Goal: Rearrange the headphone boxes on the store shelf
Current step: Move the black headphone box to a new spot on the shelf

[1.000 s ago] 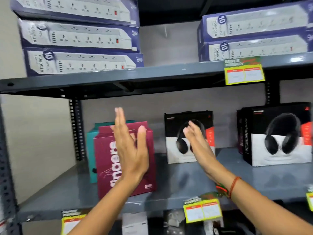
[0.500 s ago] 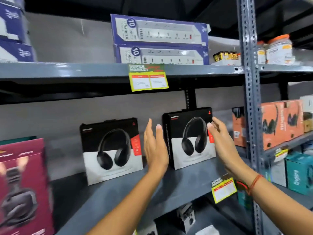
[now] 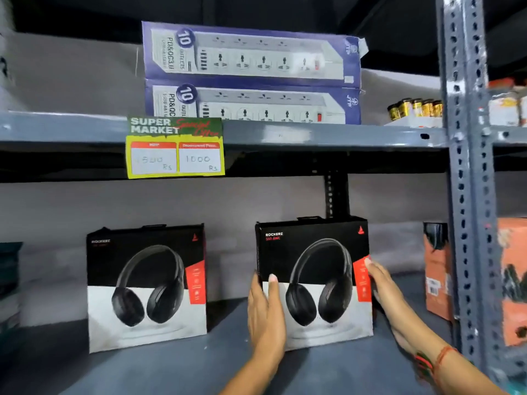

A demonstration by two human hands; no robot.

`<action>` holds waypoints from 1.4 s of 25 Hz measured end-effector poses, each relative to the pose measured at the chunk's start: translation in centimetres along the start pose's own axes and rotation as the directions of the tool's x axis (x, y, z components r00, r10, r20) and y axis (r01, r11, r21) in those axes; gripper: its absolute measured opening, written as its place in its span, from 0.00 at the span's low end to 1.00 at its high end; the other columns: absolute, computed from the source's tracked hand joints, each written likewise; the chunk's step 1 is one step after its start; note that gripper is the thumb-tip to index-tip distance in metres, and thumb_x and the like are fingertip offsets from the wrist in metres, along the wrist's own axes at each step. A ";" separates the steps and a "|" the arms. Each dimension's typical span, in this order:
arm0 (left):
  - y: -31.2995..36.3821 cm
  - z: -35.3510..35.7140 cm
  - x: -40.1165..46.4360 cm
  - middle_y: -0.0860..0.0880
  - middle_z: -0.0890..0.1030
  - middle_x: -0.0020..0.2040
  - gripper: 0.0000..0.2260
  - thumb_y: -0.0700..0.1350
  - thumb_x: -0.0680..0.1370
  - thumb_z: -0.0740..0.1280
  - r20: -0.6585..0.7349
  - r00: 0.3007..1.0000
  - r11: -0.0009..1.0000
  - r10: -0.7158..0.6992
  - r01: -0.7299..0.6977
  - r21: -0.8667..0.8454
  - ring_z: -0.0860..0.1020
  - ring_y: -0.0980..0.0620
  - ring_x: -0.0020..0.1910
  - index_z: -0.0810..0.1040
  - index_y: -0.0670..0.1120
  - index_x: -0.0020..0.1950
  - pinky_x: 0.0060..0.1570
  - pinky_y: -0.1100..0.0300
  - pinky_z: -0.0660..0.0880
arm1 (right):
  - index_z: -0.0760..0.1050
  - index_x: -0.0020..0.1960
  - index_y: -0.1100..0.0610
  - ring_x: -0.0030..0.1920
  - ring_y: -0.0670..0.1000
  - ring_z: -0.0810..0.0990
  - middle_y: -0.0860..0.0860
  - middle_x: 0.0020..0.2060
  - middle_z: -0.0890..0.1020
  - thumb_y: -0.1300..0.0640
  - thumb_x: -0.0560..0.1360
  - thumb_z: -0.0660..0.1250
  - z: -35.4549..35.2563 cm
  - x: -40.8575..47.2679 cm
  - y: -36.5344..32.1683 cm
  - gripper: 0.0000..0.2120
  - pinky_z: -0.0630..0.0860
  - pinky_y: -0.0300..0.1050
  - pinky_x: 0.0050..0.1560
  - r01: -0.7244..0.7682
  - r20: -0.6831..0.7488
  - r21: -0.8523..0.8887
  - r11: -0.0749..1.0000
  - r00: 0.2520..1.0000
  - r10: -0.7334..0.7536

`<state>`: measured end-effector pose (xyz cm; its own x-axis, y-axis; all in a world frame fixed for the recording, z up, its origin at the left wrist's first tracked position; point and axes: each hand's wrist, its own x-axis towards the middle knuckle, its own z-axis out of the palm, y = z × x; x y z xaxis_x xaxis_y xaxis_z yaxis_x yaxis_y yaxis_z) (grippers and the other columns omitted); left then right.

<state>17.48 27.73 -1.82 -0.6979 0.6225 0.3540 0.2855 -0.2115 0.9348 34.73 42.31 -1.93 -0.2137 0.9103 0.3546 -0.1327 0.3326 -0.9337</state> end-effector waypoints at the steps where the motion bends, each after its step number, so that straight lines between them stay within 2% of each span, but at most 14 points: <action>1: -0.2 0.3 0.0 0.54 0.60 0.82 0.27 0.61 0.83 0.53 -0.011 1.000 1.000 -0.022 0.022 -0.008 0.57 0.50 0.81 0.56 0.56 0.82 0.78 0.47 0.53 | 0.71 0.74 0.43 0.72 0.49 0.72 0.44 0.72 0.76 0.35 0.78 0.61 0.0 0.3 0.4 0.27 0.64 0.56 0.76 0.000 0.033 0.013 1.000 0.999 -0.001; 5: -0.2 -0.7 0.2 0.55 0.64 0.80 0.26 0.62 0.83 0.51 -0.039 0.998 0.999 -0.045 0.045 -0.019 0.60 0.51 0.80 0.63 0.57 0.79 0.76 0.52 0.53 | 0.74 0.72 0.46 0.71 0.49 0.75 0.46 0.70 0.79 0.35 0.77 0.62 -0.3 0.1 0.4 0.27 0.65 0.56 0.76 0.035 0.081 0.024 0.999 0.996 -0.037; 7: 0.5 -2.0 0.6 0.48 0.70 0.78 0.29 0.67 0.80 0.49 -0.103 0.991 0.995 -0.084 0.089 0.047 0.65 0.44 0.77 0.69 0.56 0.77 0.74 0.48 0.59 | 0.78 0.69 0.45 0.67 0.46 0.79 0.45 0.66 0.82 0.32 0.74 0.63 -0.4 -0.6 -1.2 0.29 0.68 0.54 0.73 0.062 0.107 0.006 0.998 0.992 -0.062; 9: 2.0 -3.7 0.7 0.40 0.76 0.72 0.36 0.71 0.78 0.46 -0.138 0.986 0.982 -0.094 0.114 0.148 0.71 0.38 0.72 0.76 0.51 0.72 0.69 0.46 0.65 | 0.84 0.58 0.41 0.57 0.41 0.85 0.42 0.55 0.88 0.30 0.71 0.64 -0.3 -1.8 -3.5 0.24 0.76 0.50 0.64 0.086 0.118 0.005 0.996 0.989 -0.086; 11: 3.4 -5.4 0.6 0.40 0.81 0.63 0.35 0.72 0.77 0.43 -0.139 0.988 0.979 -0.068 0.093 0.182 0.74 0.38 0.67 0.83 0.52 0.55 0.61 0.47 0.67 | 0.87 0.52 0.41 0.51 0.43 0.86 0.42 0.49 0.89 0.28 0.69 0.64 0.0 -3.0 -5.2 0.23 0.79 0.47 0.56 0.101 0.115 0.021 0.995 0.988 -0.103; 13: 4.3 -6.7 0.0 0.45 0.81 0.51 0.30 0.72 0.76 0.43 -0.143 0.988 0.984 -0.063 0.086 0.159 0.74 0.40 0.66 0.78 0.56 0.41 0.56 0.49 0.65 | 0.87 0.52 0.44 0.51 0.45 0.86 0.45 0.49 0.89 0.26 0.67 0.64 0.7 -4.1 -6.3 0.27 0.80 0.48 0.56 0.103 0.118 0.014 0.995 0.988 -0.104; 14: 4.6 -7.4 -0.3 0.45 0.81 0.52 0.31 0.73 0.76 0.44 -0.153 0.985 0.986 -0.075 0.096 0.135 0.72 0.40 0.68 0.80 0.55 0.44 0.58 0.48 0.65 | 0.87 0.52 0.44 0.50 0.44 0.87 0.44 0.48 0.89 0.26 0.67 0.64 1.2 -4.8 -6.7 0.27 0.80 0.48 0.55 0.102 0.128 0.014 0.995 0.986 -0.103; 15: 4.4 -8.2 -0.4 0.43 0.81 0.59 0.35 0.73 0.76 0.45 -0.174 0.981 0.987 -0.082 0.104 0.120 0.70 0.40 0.71 0.82 0.51 0.54 0.63 0.46 0.64 | 0.87 0.51 0.42 0.48 0.41 0.87 0.43 0.47 0.89 0.26 0.67 0.64 1.9 -5.4 -7.1 0.26 0.80 0.47 0.54 0.102 0.137 0.022 0.994 0.985 -0.105; 17: 4.0 -10.3 -0.6 0.43 0.74 0.73 0.40 0.73 0.76 0.45 -0.235 0.968 0.987 -0.085 0.114 0.111 0.65 0.41 0.76 0.76 0.48 0.71 0.71 0.44 0.61 | 0.86 0.49 0.38 0.46 0.37 0.86 0.39 0.45 0.89 0.26 0.66 0.64 4.0 -7.0 -7.7 0.22 0.79 0.45 0.52 0.107 0.155 0.045 0.993 0.982 -0.113; 18: 3.8 -11.6 -0.6 0.44 0.72 0.76 0.39 0.73 0.76 0.44 -0.265 0.961 0.990 -0.084 0.111 0.090 0.64 0.41 0.77 0.73 0.50 0.74 0.72 0.44 0.60 | 0.85 0.49 0.36 0.47 0.36 0.86 0.37 0.46 0.89 0.27 0.67 0.64 5.4 -7.7 -7.9 0.21 0.79 0.46 0.53 0.110 0.174 0.055 0.992 0.978 -0.118; 21: 2.6 -16.1 -0.1 0.49 0.70 0.77 0.38 0.73 0.76 0.44 -0.327 0.941 0.996 -0.083 0.091 0.010 0.64 0.43 0.77 0.71 0.54 0.76 0.74 0.45 0.59 | 0.83 0.59 0.41 0.58 0.40 0.83 0.40 0.55 0.87 0.28 0.68 0.64 10.2 -9.2 -7.3 0.27 0.75 0.53 0.67 0.098 0.255 0.103 0.990 0.959 -0.121; 25: 1.1 -22.6 1.4 0.49 0.71 0.77 0.41 0.76 0.70 0.41 -0.409 0.908 0.995 -0.091 0.100 0.002 0.65 0.42 0.76 0.70 0.60 0.76 0.75 0.43 0.59 | 0.69 0.75 0.43 0.74 0.45 0.69 0.42 0.73 0.74 0.25 0.64 0.64 17.3 -11.2 -6.2 0.44 0.61 0.55 0.78 0.031 0.361 0.127 0.991 0.929 -0.076; 32: -1.6 -28.0 4.4 0.49 0.66 0.80 0.36 0.72 0.77 0.44 -0.329 0.926 0.982 -0.184 0.163 -0.093 0.61 0.44 0.79 0.69 0.56 0.77 0.77 0.44 0.55 | 0.67 0.77 0.42 0.74 0.46 0.69 0.43 0.74 0.72 0.18 0.54 0.67 24.4 -10.7 -3.8 0.56 0.60 0.56 0.78 -0.018 0.422 0.130 0.991 0.906 -0.039; 35: -2.7 -28.7 5.5 0.46 0.71 0.77 0.39 0.74 0.75 0.45 -0.244 0.948 0.976 -0.204 0.176 -0.130 0.66 0.44 0.77 0.72 0.54 0.75 0.77 0.43 0.58 | 0.68 0.76 0.42 0.73 0.46 0.71 0.43 0.73 0.75 0.19 0.53 0.69 25.6 -10.3 -3.0 0.56 0.61 0.56 0.78 -0.075 0.438 0.139 0.987 0.899 0.007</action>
<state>-5.94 10.09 -1.51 -0.8800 0.4497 0.1527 0.0703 -0.1946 0.9784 12.59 25.61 -1.48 -0.6173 0.7124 0.3340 -0.2493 0.2255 -0.9418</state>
